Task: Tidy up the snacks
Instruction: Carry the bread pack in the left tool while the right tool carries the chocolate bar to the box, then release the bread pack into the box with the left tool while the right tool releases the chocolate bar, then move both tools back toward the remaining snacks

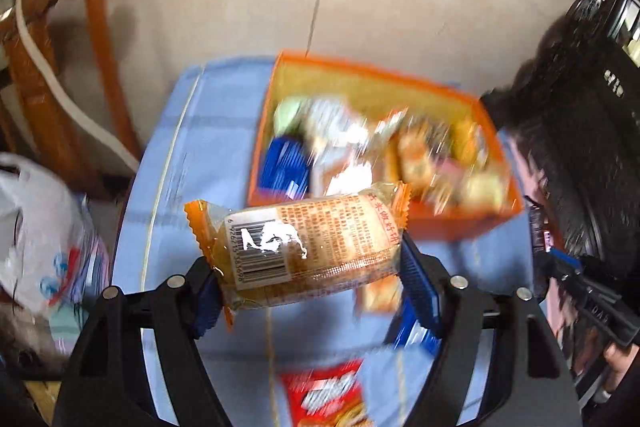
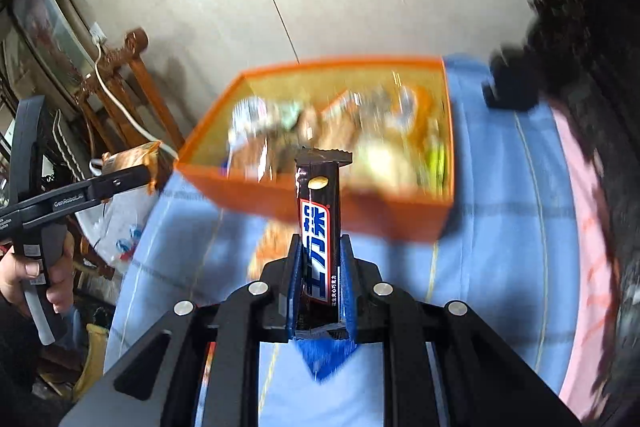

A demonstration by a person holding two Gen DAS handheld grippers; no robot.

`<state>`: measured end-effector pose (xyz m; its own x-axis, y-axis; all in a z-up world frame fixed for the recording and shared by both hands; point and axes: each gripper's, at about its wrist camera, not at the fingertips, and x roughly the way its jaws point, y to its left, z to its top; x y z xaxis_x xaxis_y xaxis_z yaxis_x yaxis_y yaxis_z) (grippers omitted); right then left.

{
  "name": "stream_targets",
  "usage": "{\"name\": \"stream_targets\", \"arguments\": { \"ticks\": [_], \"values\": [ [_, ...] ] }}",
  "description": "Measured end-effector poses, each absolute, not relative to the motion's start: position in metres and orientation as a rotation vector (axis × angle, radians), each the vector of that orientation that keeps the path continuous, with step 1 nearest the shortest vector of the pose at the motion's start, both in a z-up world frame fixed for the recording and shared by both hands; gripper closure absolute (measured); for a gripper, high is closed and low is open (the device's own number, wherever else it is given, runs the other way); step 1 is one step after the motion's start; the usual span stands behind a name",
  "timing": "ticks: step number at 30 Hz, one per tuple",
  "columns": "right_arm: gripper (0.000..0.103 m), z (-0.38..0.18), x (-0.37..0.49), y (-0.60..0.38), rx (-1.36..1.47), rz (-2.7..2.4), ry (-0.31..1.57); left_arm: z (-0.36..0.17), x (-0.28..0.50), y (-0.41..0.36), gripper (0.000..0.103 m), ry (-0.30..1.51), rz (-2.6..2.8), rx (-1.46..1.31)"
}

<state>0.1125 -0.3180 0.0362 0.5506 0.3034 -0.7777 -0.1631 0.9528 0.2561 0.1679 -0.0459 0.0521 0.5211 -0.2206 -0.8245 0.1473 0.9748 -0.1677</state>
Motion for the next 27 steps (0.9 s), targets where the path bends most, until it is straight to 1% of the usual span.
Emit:
{"name": "stream_targets", "arguments": {
  "ticks": [5, 7, 8, 9, 10, 13, 16, 17, 19, 21, 27],
  "values": [
    [0.085, 0.05, 0.176, -0.3, 0.152, 0.277, 0.906, 0.073, 0.231, -0.093, 0.029, 0.964, -0.253, -0.05],
    [0.076, 0.049, 0.202, -0.298, 0.2, 0.282, 0.886, 0.066, 0.255, -0.112, 0.021, 0.987, -0.253, -0.021],
    [0.068, 0.047, 0.21, -0.3, 0.222, 0.257, 0.89, 0.061, 0.264, -0.119, 0.008, 1.02, -0.232, 0.004],
    [0.055, 0.045, 0.215, -0.303, 0.245, 0.22, 0.908, 0.056, 0.27, -0.125, 0.006, 1.054, -0.199, 0.035],
    [0.055, 0.044, 0.214, -0.306, 0.259, 0.216, 0.911, 0.051, 0.271, -0.129, 0.006, 1.081, -0.193, 0.057],
    [0.054, 0.037, 0.196, -0.308, 0.252, 0.248, 0.905, 0.045, 0.258, -0.125, 0.006, 1.063, -0.202, 0.059],
    [0.053, 0.026, 0.173, -0.313, 0.28, 0.268, 0.93, 0.036, 0.243, -0.114, 0.006, 1.088, -0.195, 0.048],
    [0.05, 0.022, 0.164, -0.314, 0.278, 0.261, 0.938, 0.034, 0.237, -0.108, 0.006, 1.097, -0.193, 0.027],
    [0.039, 0.014, 0.145, -0.314, 0.269, 0.253, 0.953, 0.024, 0.222, -0.093, 0.005, 1.128, -0.18, -0.014],
    [0.035, 0.0, 0.126, -0.315, 0.264, 0.244, 0.998, 0.013, 0.21, -0.081, 0.005, 1.159, -0.164, -0.032],
    [0.035, -0.038, 0.092, -0.314, 0.199, 0.195, 1.111, -0.024, 0.164, -0.046, 0.005, 1.238, -0.105, -0.065]
  ]
}}
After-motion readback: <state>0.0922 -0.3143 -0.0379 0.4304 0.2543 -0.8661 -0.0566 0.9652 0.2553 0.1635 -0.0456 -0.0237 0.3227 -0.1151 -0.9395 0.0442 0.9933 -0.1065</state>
